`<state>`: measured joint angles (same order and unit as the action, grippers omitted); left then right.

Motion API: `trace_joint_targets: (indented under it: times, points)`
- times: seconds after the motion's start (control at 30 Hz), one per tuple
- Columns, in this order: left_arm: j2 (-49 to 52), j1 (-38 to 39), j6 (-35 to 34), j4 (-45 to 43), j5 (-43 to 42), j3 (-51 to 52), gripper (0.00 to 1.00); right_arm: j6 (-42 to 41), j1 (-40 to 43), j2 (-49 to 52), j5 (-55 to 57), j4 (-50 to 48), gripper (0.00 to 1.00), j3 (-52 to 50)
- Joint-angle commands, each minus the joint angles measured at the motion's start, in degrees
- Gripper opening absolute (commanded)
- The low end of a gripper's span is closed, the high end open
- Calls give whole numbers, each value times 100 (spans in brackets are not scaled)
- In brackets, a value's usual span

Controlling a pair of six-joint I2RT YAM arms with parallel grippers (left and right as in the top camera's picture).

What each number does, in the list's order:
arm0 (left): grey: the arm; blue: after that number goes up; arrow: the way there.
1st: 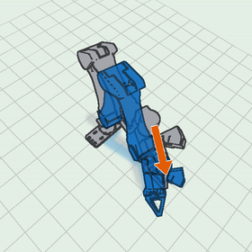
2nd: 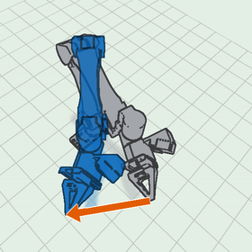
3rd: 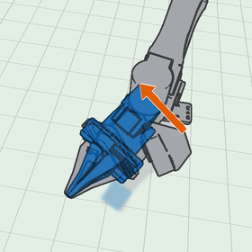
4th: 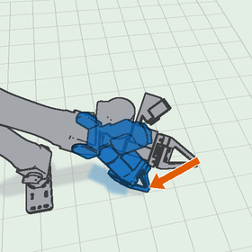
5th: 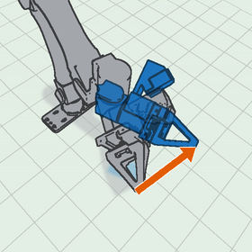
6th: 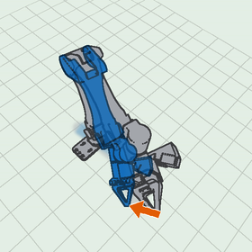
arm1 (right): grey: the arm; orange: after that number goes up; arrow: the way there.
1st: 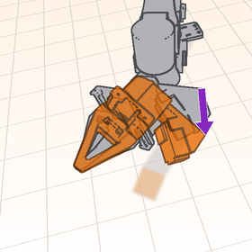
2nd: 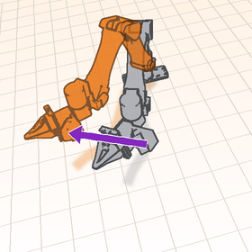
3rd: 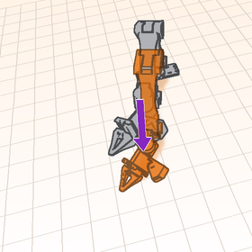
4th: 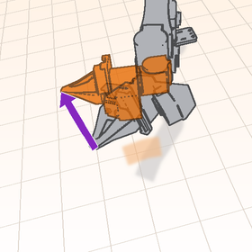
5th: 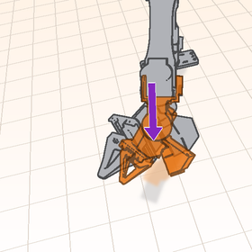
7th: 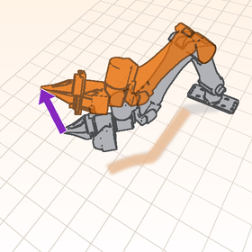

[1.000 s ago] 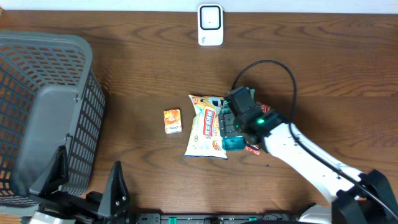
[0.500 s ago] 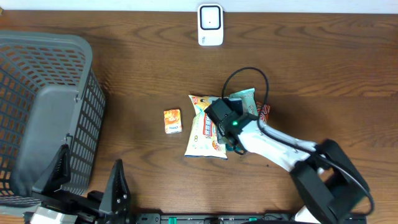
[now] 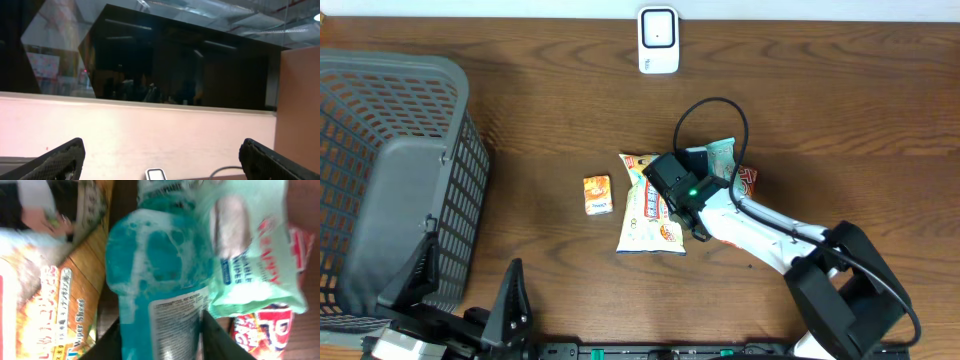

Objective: Scan the item barcode
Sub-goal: 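Reach the right gripper to the Listerine bottle and grasp it, then lift the Listerine bottle with the right gripper and tilt it sideways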

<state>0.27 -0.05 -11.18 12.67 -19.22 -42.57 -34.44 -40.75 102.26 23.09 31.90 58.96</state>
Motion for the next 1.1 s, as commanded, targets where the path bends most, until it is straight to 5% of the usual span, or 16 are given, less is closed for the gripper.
trace_joint_targets:
  times: [0.0,0.43,1.07]
  points:
    - [-11,131,-2,-7,-66,4,98,138,192,361,-1244,35,27,-238]
    - [-11,219,-2,55,-68,282,98,944,1331,188,-4164,197,12,-236]
    - [44,219,-173,-13,-369,2203,98,575,1580,184,-3687,195,9,-238]
